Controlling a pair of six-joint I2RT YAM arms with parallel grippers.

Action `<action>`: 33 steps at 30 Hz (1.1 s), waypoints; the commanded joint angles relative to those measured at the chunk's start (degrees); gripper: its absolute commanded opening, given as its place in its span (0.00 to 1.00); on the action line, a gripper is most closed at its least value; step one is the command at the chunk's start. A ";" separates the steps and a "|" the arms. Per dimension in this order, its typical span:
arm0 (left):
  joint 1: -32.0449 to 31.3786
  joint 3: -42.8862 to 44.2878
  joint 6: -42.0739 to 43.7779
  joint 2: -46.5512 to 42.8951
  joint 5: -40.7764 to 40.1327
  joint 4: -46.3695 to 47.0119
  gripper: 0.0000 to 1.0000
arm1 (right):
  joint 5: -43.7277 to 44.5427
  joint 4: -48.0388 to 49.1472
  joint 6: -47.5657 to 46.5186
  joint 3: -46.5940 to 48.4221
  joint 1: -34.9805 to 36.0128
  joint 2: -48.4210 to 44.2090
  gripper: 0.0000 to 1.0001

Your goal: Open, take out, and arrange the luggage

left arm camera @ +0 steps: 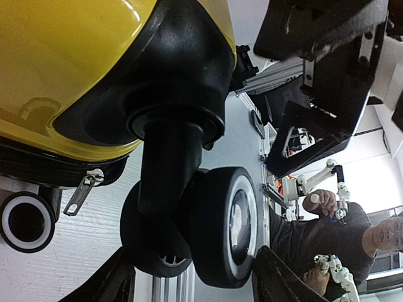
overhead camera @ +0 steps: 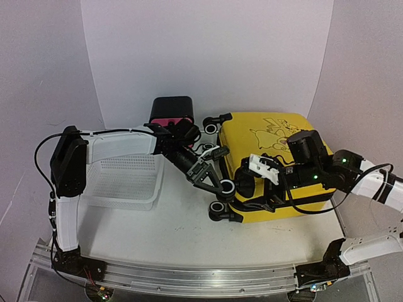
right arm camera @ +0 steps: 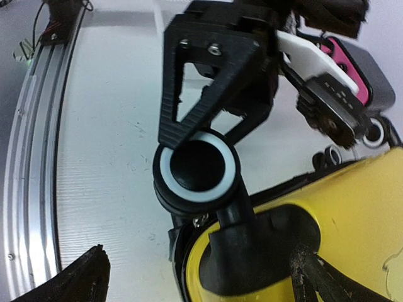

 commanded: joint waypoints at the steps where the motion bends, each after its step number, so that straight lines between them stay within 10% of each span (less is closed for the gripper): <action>1: -1.19 1.27 -0.54 -1.65 5.20 0.98 0.63 | -5.56 14.88 -17.87 -4.24 1.00 -0.31 0.98; 19: -1.17 2.51 -1.77 -0.72 7.52 0.97 0.61 | 18.16 43.47 -45.62 -13.74 10.09 10.94 0.96; 33: 2.95 -7.38 3.21 -11.37 -9.55 1.96 0.75 | 20.59 31.12 -32.85 -7.40 9.85 11.12 0.23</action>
